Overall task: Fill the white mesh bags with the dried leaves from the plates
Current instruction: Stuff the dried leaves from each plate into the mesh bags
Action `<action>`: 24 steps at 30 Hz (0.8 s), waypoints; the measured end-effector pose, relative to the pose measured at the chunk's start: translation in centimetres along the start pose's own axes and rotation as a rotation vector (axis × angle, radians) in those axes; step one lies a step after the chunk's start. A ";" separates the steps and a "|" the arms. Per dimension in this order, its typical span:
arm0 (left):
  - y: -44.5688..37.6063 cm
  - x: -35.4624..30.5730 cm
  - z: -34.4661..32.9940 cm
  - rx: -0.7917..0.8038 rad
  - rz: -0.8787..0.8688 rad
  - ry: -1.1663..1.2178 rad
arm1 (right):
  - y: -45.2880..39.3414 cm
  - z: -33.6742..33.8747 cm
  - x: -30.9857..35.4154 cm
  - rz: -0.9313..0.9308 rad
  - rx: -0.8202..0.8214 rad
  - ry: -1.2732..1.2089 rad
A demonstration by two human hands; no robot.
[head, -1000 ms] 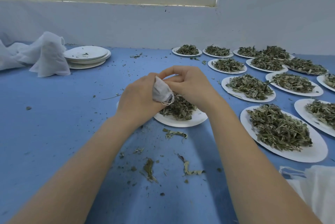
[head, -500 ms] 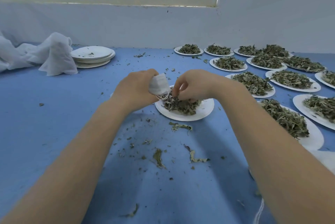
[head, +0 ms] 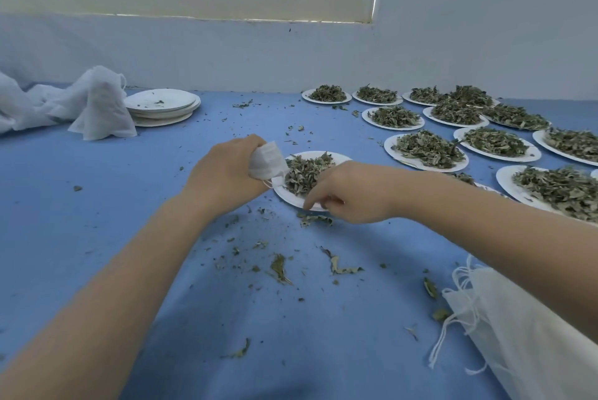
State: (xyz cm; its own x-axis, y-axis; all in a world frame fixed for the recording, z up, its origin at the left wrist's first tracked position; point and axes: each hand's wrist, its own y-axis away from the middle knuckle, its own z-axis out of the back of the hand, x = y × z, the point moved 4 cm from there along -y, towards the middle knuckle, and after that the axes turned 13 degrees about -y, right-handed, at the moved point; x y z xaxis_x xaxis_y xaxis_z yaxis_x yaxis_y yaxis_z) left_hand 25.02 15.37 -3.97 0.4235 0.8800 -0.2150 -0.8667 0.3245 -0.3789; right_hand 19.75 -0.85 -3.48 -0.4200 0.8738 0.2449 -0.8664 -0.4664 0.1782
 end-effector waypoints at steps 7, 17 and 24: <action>0.6 -0.8 -0.2 0.026 -0.002 -0.013 | 0.0 -2.0 0.4 0.015 -0.002 0.031; 0.8 -1.1 -1.3 0.036 -0.005 -0.036 | 0.6 0.2 -0.6 0.036 -0.341 -0.290; 0.6 -2.5 -2.0 -0.039 -0.025 -0.022 | -1.0 2.5 -0.3 0.071 -0.568 -0.265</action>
State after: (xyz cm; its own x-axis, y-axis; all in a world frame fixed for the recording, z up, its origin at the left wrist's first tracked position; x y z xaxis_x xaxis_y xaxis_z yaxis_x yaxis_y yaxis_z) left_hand 23.99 12.63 -5.47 0.4390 0.8792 -0.1852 -0.8444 0.3333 -0.4193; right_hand 21.43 -1.03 -1.37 -0.4639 0.7459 0.4780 -0.8775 -0.3127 -0.3637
